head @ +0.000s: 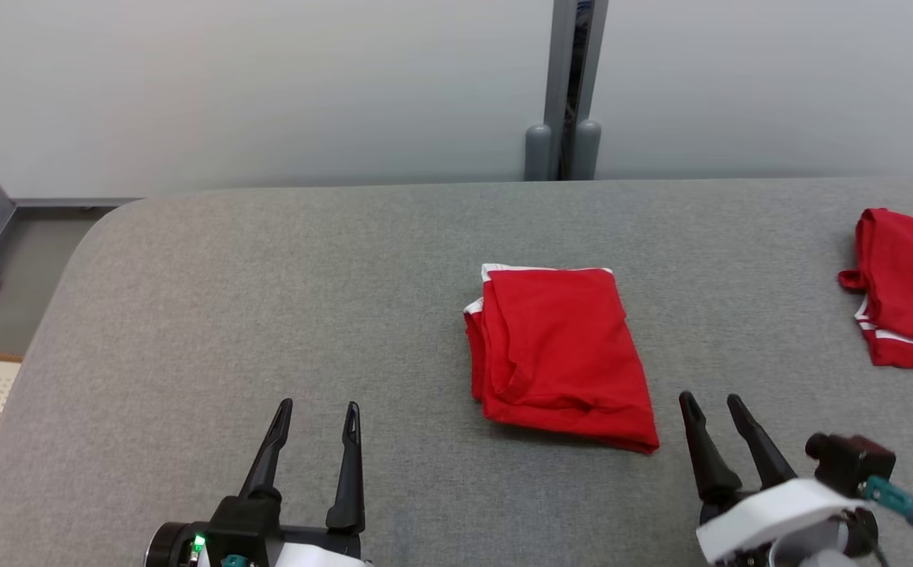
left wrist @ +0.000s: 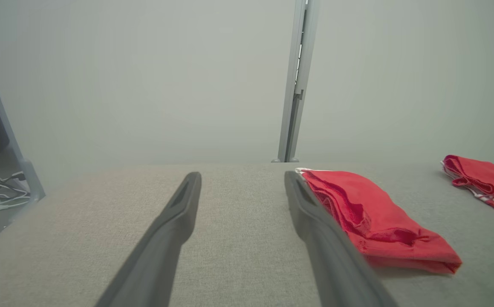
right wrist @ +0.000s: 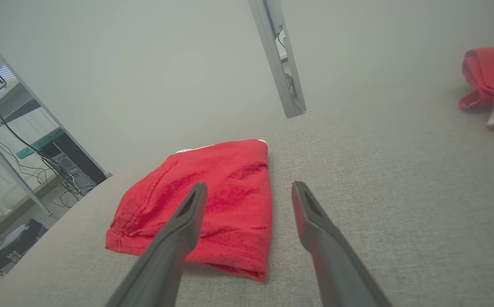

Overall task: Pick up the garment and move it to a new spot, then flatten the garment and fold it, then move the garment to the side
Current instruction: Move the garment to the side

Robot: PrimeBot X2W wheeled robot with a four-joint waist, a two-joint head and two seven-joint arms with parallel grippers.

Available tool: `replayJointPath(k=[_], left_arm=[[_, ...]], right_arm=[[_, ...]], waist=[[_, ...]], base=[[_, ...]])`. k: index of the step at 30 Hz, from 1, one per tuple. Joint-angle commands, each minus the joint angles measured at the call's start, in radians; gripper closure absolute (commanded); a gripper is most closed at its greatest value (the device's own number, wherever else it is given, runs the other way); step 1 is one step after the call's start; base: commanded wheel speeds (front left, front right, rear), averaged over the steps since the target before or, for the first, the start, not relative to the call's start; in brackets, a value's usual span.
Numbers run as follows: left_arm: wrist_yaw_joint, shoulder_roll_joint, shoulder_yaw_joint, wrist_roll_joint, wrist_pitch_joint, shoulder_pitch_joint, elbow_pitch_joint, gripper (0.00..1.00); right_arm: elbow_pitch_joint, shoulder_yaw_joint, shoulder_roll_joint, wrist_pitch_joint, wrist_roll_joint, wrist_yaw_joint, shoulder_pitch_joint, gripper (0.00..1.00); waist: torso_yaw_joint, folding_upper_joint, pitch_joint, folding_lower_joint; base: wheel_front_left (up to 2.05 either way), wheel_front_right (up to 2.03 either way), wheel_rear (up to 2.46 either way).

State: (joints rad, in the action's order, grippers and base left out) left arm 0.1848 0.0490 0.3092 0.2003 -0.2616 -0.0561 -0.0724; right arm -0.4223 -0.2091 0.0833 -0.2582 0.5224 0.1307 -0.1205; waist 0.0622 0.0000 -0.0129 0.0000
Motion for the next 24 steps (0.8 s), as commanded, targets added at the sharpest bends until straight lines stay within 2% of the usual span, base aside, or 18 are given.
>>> replayJointPath(k=[1,5,12,19,24], left_arm=[[-0.003,0.004,0.000,-0.009,-0.004,0.013,0.004,0.00],[-0.007,0.004,0.017,-0.008,-0.004,0.029,0.004,0.00],[0.001,0.004,0.063,0.014,-0.004,0.059,0.027,0.00],[0.015,0.004,0.107,0.023,-0.004,0.099,0.058,0.00],[0.022,0.004,0.122,0.022,-0.004,0.117,0.065,0.00]], right_arm=[[-0.012,-0.010,0.014,0.009,0.042,0.000,-0.028,0.00],[-0.073,-0.053,0.059,0.062,0.233,0.000,-0.110,0.00],[-0.141,-0.118,0.155,0.199,0.467,0.000,-0.215,0.00],[-0.201,-0.182,0.244,0.259,0.563,0.000,-0.293,0.00],[-0.225,-0.215,0.263,0.291,0.619,0.000,-0.332,0.00]], waist=[[0.014,0.0000,-0.014,0.0000],[0.047,0.0000,-0.040,0.0000],[0.110,0.0000,-0.093,0.0000],[0.155,0.0000,-0.149,0.0000],[0.173,0.0000,-0.178,0.0000]], base=[[0.00,0.00,0.00],[0.00,0.00,0.00],[0.00,0.00,0.00],[0.00,0.00,0.00],[0.00,0.00,0.00]])
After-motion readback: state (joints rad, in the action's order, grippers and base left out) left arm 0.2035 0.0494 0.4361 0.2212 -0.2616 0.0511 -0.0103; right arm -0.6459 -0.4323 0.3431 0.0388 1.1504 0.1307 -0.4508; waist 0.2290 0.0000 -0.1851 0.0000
